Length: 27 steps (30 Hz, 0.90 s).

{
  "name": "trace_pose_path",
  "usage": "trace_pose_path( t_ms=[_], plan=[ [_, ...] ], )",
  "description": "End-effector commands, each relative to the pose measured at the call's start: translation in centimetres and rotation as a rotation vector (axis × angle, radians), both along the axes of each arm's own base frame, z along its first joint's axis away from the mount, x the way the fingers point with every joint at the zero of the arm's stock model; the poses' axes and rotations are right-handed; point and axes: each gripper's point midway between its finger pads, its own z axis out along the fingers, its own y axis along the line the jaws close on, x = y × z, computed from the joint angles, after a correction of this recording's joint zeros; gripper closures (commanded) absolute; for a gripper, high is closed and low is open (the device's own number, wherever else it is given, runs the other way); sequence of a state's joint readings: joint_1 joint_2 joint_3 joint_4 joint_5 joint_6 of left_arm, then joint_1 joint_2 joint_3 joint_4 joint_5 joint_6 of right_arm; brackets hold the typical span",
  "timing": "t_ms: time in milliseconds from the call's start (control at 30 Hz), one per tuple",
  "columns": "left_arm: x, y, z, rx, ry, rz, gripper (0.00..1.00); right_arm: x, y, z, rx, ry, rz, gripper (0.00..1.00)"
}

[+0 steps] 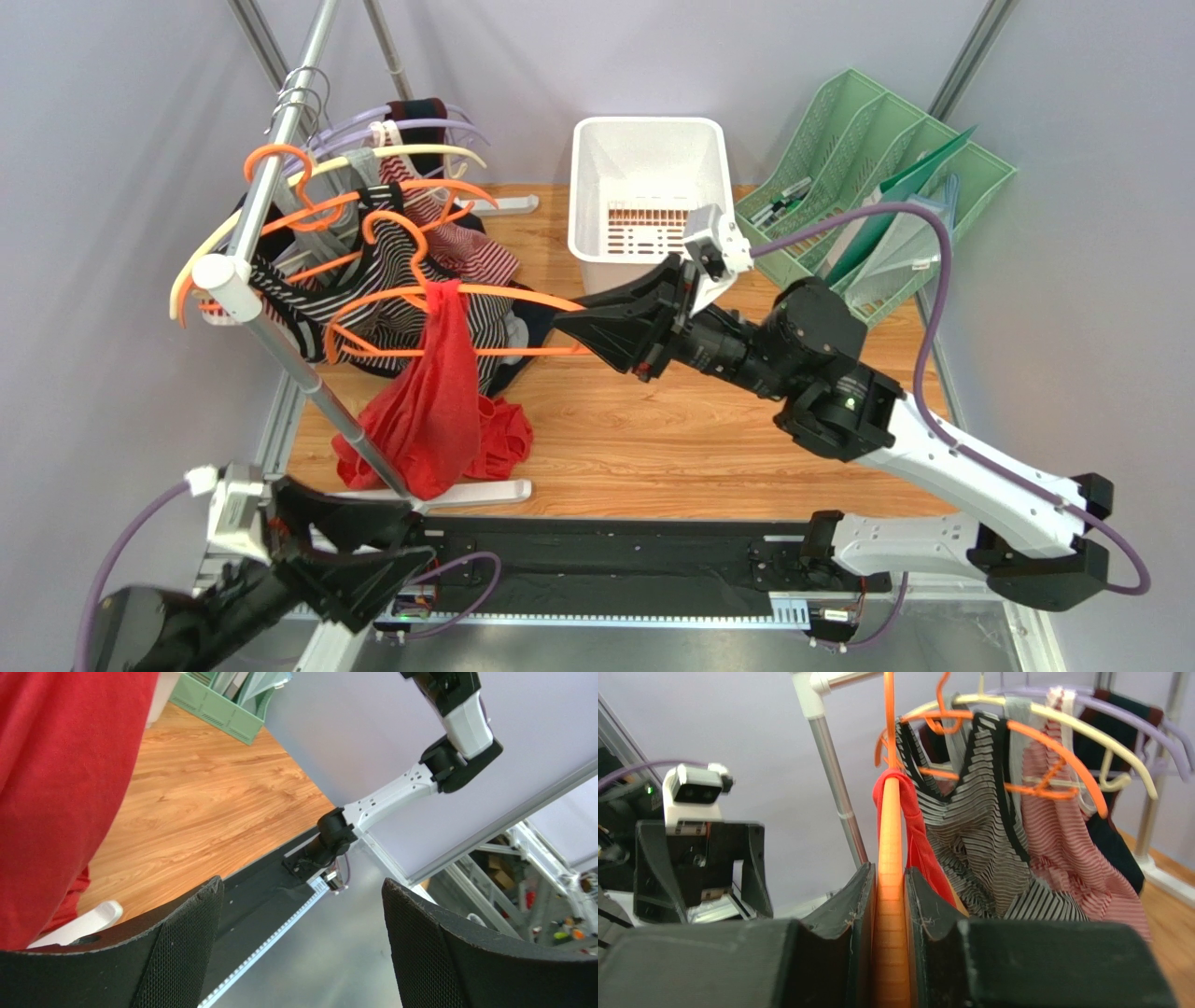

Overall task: Remove the tank top from the hanger
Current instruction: Pick up the hanger from the clothesline, then remove the tank top from the hanger.

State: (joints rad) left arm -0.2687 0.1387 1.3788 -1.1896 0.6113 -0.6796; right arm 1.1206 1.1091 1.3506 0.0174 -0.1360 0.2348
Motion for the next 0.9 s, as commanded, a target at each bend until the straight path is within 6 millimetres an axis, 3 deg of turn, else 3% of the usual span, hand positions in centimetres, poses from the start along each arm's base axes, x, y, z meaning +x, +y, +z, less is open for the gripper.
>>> trace_pose_path(
  t_ms=[0,133,200,233,400,733,867],
  plan=[
    [4.0,-2.3,2.6,-0.037,-0.006,-0.084,0.14,0.5,-3.1,-1.0,0.015,0.019,-0.1,1.0],
    [6.5,-3.2,3.5,-0.046,-0.009,-0.099,0.17,1.2,-5.4,-4.5,-0.032,0.062,-0.188,1.0],
    [7.3,-3.8,3.2,-0.064,0.033,-0.125,0.21,0.7,-7.1,-4.4,-0.012,0.061,-0.205,1.0],
    [7.7,-4.1,3.8,-0.08,0.019,-0.143,0.22,0.9,-7.3,-5.2,-0.025,0.069,-0.22,1.0],
    [8.3,-4.8,4.3,-0.109,0.013,-0.188,0.23,0.6,-9.8,-6.4,-0.018,0.081,-0.264,1.0],
    [11.5,-5.8,5.0,-0.064,0.014,-0.205,0.22,0.5,-11.9,-9.6,-0.031,0.132,-0.307,1.0],
    [11.5,-6.1,6.7,-0.052,-0.037,-0.24,0.22,0.1,-12.8,-10.8,-0.036,0.155,-0.31,1.0]
  ],
)
